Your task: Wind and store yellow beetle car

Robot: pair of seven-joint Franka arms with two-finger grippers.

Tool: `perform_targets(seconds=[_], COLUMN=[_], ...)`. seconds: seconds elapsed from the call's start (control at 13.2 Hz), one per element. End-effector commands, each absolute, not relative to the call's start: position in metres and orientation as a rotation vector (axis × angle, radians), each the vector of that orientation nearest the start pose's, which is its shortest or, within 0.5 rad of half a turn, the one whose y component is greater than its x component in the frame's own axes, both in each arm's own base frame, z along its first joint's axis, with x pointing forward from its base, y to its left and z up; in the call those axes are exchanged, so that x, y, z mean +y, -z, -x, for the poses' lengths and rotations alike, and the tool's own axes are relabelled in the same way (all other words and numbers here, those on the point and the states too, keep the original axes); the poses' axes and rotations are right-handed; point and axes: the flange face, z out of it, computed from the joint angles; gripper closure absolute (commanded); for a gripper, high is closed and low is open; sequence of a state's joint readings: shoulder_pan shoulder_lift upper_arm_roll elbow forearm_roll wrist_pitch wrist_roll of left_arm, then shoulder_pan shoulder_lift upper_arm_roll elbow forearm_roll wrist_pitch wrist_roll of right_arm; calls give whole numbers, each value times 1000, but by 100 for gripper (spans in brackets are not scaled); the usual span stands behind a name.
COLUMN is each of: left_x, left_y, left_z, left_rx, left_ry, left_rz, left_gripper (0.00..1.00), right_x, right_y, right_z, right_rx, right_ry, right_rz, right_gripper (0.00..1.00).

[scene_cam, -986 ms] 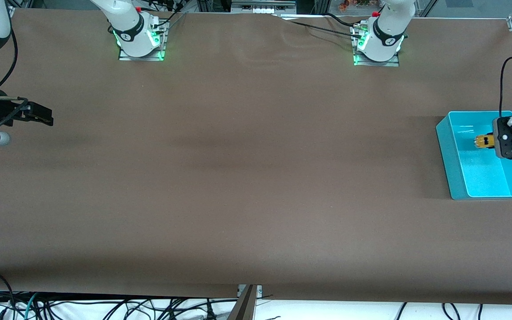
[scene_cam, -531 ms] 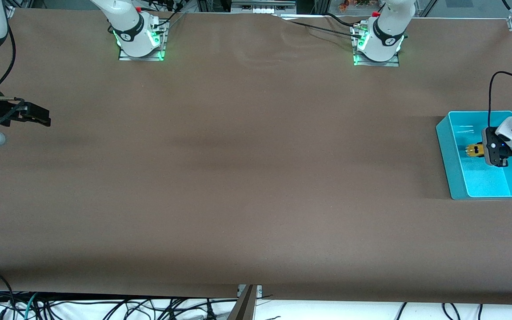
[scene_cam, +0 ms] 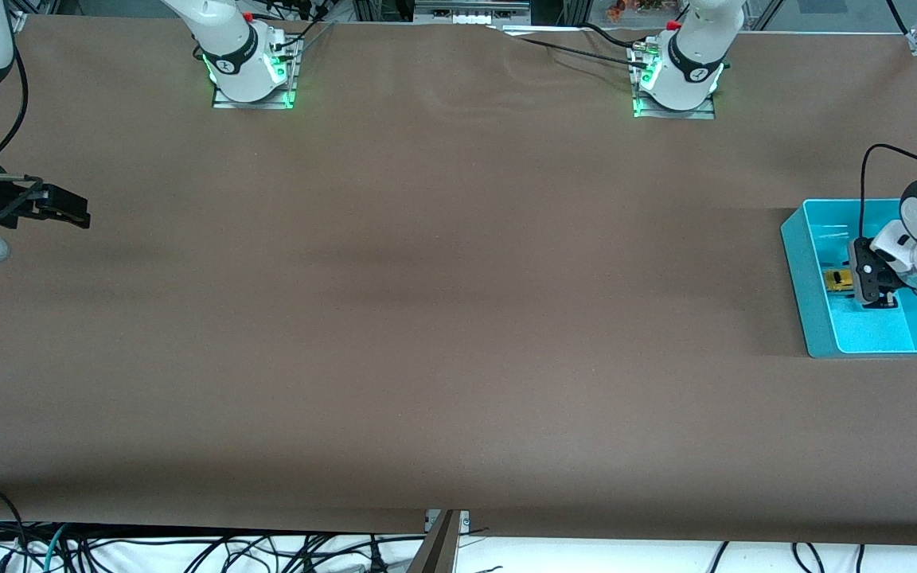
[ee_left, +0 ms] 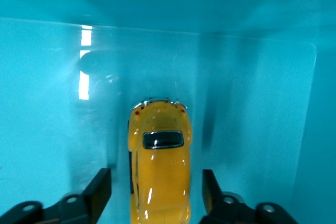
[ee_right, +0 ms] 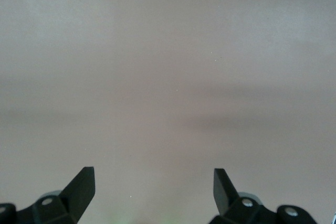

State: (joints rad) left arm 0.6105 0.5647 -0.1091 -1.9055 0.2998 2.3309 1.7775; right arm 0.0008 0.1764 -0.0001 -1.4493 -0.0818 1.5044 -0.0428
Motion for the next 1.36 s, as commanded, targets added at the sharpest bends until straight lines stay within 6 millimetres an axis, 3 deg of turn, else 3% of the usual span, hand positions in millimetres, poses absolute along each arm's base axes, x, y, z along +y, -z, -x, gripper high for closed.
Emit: perform_targets(seconds=[0.0,0.23,0.45,0.68,0.76,1.14,1.29], left_x=[299,255,185,120,110,13,-2], left_y=[-252,-336,-419,-456,-469,-536,-556], left_z=[-541,-559,-580,-596,-595,-581,-574], left_rx=[2163,2064,1849,1563,1447,802,537], left_ry=[-368,-471,-573,-526,-489,-322,-255], left_rz=[2327,2457,2616,2790,2856,3017,3116], left_gripper=[0,0,0,0,0,0,0], right_x=[-10,-6,-1,3,2,11,15], right_y=[-582,-582,-582,-582,-582,-581,-582], right_z=[-595,-595,-596,-597,-597,-597,-597], right_rx=[-67,-84,-96,-109,-104,-131,-141], right_ry=[-190,-190,-180,-177,-175,-176,-173], right_rz=[3212,3211,3211,3213,3212,3213,3216], right_gripper=[0,0,0,0,0,0,0])
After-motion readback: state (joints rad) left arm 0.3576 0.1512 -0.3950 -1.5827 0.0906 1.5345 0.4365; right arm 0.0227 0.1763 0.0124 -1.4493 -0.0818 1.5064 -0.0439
